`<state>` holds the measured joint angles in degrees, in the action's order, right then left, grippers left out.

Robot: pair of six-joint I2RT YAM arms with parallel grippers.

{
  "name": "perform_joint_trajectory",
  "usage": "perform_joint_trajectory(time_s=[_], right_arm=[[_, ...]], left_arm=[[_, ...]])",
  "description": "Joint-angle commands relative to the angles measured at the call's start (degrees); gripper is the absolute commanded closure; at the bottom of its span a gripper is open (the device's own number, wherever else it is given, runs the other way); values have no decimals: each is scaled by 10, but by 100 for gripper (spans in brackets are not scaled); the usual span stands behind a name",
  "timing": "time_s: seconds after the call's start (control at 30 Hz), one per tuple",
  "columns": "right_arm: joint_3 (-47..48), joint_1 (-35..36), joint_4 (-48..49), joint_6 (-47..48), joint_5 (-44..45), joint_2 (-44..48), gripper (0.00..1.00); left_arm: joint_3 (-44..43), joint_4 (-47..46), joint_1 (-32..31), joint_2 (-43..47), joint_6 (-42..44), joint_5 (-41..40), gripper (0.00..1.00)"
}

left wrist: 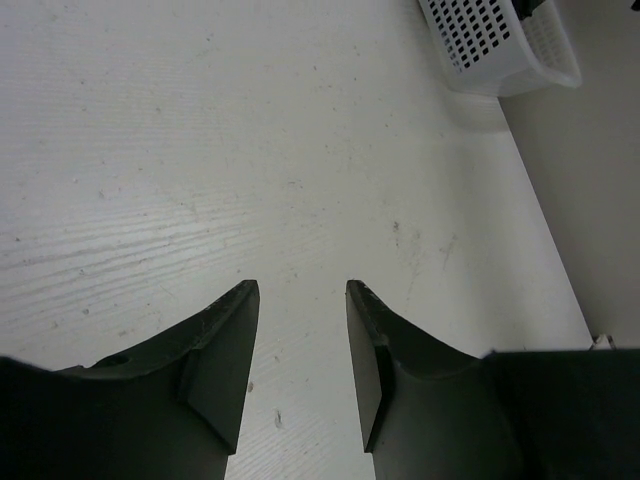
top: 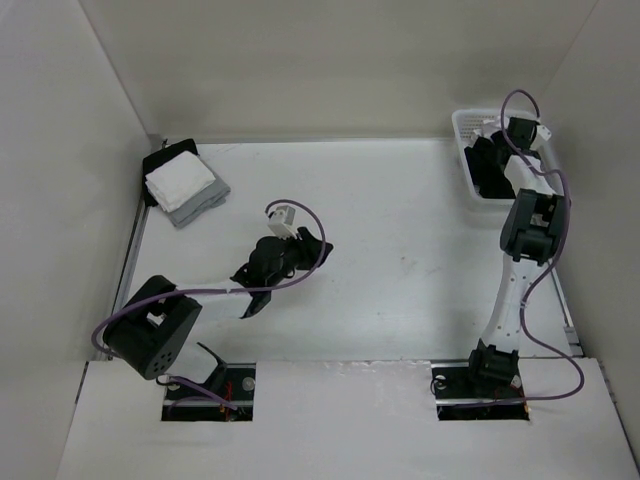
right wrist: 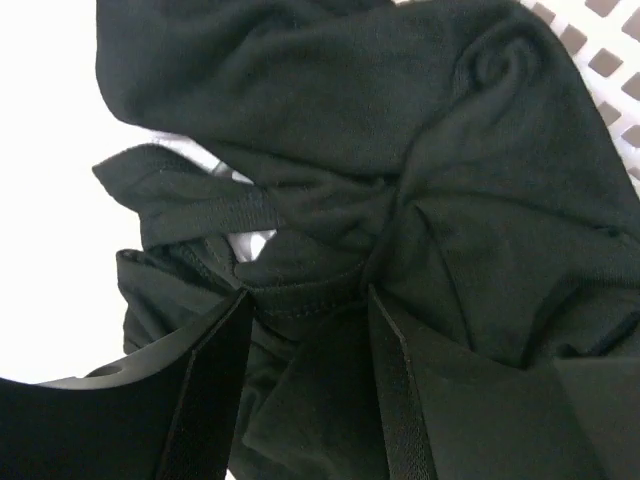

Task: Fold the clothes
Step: Grab the tank top from the pile, then move the tank top to the center of the board

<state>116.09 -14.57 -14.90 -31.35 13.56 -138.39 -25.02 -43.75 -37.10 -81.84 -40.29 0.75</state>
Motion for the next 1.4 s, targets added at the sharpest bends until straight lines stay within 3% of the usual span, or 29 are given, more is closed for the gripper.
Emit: perform_joint_trajectory(time_s=[0.0, 0.1, 0.17, 0.2, 0.3, 0.4, 0.47, 0.7, 0.8, 1.0, 1.1, 1.23, 1.37], right_arm=[[79, -5, -69, -10, 23, -29, 46], [140, -7, -117, -11, 22, -63, 55], [155, -10, -133, -20, 14, -71, 68], [146, -16, -131, -30, 1, -65, 87], [62, -23, -62, -48, -21, -19, 100], [-100, -27, 112, -64, -56, 84, 100], [-168, -27, 178, -77, -64, 163, 100], [-326, 24, 296, -79, -60, 439, 100], [-363, 53, 315, -74, -60, 514, 100], [-422, 173, 304, -43, -71, 727, 100], [-442, 292, 275, -35, -78, 816, 98], [-505, 411, 269, -46, -69, 855, 96], [-629, 479, 314, -120, -57, 837, 94]], left_arm=[[11, -43, 10, 12, -7, 12, 61], [16, -43, 19, 19, -11, 13, 61], [22, -46, 26, 22, -14, 13, 61], [23, -49, 30, 22, -16, 13, 61], [24, -52, 32, 20, -20, 13, 61], [23, -53, 32, 17, -22, 17, 61], [21, -53, 31, 12, -23, 21, 61], [17, -60, 30, 3, -28, 36, 61], [17, -62, 27, 2, -28, 37, 61], [26, -65, 32, 24, -29, 36, 61], [37, -56, 49, 64, -30, 29, 61], [47, -27, 83, 111, -45, 21, 61], [58, 3, 122, 147, -58, 21, 61]])
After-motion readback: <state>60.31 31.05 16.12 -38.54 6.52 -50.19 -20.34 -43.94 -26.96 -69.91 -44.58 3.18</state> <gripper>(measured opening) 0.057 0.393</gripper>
